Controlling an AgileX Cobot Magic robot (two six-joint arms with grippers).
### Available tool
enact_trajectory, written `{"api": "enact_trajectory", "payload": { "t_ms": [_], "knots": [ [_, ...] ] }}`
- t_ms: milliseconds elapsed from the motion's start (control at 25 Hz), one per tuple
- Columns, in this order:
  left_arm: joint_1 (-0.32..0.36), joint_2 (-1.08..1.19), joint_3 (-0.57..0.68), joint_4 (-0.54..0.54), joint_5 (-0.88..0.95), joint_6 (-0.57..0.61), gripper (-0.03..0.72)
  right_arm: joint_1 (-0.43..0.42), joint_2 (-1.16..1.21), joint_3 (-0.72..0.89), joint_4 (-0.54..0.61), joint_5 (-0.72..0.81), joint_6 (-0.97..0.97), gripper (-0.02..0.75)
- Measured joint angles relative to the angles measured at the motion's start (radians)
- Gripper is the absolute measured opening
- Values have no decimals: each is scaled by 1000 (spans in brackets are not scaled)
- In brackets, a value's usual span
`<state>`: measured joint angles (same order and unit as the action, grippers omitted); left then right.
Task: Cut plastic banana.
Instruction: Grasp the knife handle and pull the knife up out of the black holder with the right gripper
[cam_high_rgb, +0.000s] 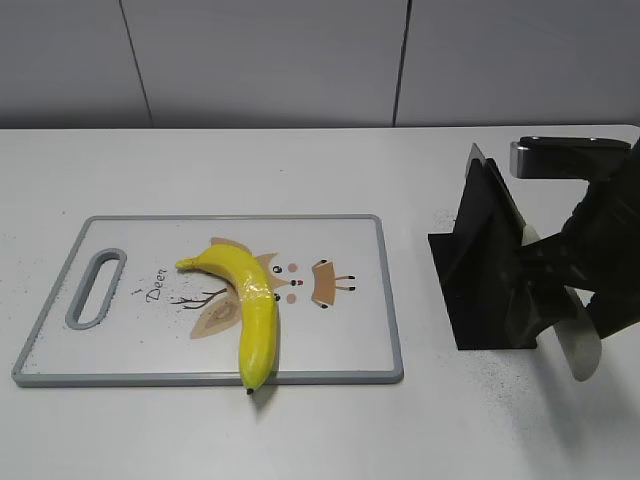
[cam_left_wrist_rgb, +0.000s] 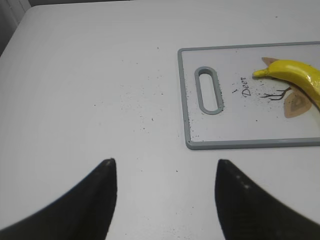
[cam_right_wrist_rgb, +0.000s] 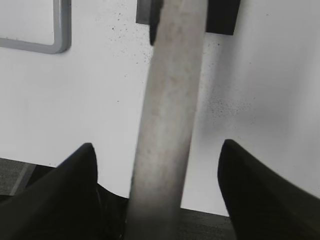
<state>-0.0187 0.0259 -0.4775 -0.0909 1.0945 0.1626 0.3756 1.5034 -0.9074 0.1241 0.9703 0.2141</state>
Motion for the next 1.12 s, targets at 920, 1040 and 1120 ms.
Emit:
{"api": "enact_trajectory", "payload": {
  "t_ms": [920, 1040, 1120],
  "knots": [
    [0, 0, 0, 0, 0, 0, 577, 0, 54, -137, 13, 121, 80, 169],
    [0, 0, 0, 0, 0, 0, 576, 0, 13, -150, -1, 131, 88, 169],
    [0, 0, 0, 0, 0, 0, 576, 0, -21, -151, -5, 148, 88, 169]
  ]
}}
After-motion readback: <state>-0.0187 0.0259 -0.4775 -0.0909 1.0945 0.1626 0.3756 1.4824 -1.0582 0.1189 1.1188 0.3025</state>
